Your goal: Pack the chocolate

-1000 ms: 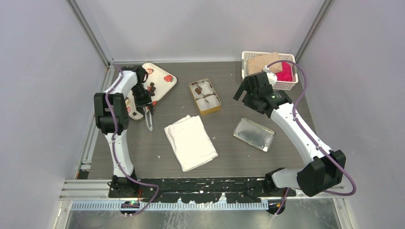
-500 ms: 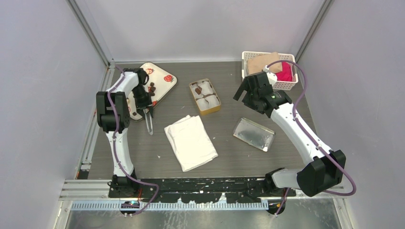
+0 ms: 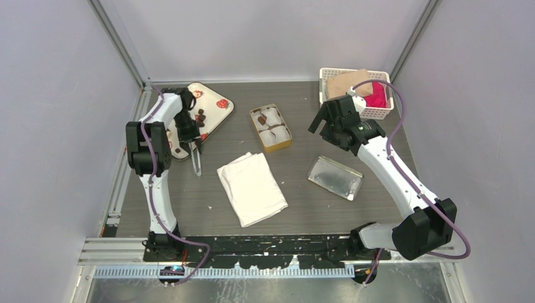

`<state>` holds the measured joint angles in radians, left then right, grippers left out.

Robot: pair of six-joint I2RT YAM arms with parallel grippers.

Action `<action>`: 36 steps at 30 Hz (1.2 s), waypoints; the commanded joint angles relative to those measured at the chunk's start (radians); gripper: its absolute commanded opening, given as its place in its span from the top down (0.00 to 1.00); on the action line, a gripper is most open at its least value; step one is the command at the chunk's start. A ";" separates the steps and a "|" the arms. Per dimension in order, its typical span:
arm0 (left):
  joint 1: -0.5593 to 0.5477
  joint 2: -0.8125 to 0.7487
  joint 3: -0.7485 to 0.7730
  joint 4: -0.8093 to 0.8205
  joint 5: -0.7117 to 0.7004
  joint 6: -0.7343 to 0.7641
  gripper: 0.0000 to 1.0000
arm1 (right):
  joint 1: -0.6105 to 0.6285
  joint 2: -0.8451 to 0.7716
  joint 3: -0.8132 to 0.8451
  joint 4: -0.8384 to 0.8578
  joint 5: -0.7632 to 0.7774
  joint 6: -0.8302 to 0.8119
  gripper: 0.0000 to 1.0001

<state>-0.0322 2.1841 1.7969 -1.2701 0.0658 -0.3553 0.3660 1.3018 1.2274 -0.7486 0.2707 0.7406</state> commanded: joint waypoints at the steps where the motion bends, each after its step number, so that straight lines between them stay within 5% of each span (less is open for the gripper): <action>1: 0.006 -0.115 0.052 -0.044 0.016 0.026 1.00 | -0.004 -0.030 0.009 0.033 0.009 0.012 0.02; 10: -0.020 -0.184 0.062 -0.092 -0.005 0.051 1.00 | -0.003 -0.022 0.015 0.038 0.002 0.013 0.02; 26: -0.442 -0.087 0.395 -0.164 0.017 0.143 1.00 | -0.020 -0.046 0.060 -0.007 0.088 -0.040 0.02; 36: -0.553 -0.084 0.312 -0.136 0.085 0.156 1.00 | -0.038 -0.090 0.042 -0.032 0.098 -0.040 0.02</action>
<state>-0.5655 2.1258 2.1456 -1.3979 0.1081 -0.2218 0.3325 1.2526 1.2400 -0.7898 0.3416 0.7094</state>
